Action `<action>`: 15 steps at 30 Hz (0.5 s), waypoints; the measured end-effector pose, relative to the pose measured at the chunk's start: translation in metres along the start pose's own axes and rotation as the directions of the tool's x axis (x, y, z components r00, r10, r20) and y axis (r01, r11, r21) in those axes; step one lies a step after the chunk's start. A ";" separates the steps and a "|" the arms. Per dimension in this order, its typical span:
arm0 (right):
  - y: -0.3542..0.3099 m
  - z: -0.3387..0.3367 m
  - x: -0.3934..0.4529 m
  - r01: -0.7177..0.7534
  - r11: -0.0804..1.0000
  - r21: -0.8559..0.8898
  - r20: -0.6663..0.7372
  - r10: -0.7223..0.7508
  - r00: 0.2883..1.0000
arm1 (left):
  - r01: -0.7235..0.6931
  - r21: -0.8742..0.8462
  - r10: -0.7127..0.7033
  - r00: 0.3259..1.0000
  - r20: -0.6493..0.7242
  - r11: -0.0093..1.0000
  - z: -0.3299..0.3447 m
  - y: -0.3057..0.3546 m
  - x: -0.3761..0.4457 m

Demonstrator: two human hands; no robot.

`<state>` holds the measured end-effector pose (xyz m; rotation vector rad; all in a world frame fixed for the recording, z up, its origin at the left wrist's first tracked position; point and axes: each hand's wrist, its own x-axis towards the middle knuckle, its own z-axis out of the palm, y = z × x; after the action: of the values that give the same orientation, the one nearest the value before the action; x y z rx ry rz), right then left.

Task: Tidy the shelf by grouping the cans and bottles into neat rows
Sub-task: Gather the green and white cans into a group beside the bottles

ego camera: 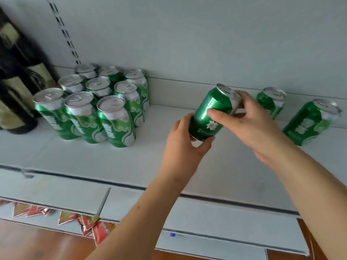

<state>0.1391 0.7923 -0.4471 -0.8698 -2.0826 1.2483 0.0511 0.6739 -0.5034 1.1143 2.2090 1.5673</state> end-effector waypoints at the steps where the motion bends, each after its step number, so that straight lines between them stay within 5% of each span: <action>1: -0.006 0.011 0.008 -0.004 0.999 0.037 0.063 0.002 0.998 | -0.009 0.072 0.007 1.000 0.018 0.997 -0.020 -0.003 0.007; 5: -0.020 0.061 0.038 0.021 1.000 -0.014 0.012 -0.021 1.000 | -0.105 0.516 0.144 0.989 -0.036 0.850 -0.085 0.010 0.020; 8: -0.025 0.099 0.058 0.083 0.975 -0.205 -0.098 -0.105 0.990 | -0.162 0.623 0.353 0.915 -0.196 0.766 -0.127 0.011 0.033; 15: -0.020 0.156 0.087 0.142 0.933 -0.331 -0.178 -0.209 0.962 | -0.121 0.711 0.301 0.945 -0.132 0.693 -0.152 -0.042 0.058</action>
<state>-0.0349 0.7668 -0.4819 -0.8842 -2.1628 0.7060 -0.0934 0.5981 -0.4635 1.4709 3.0736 0.9462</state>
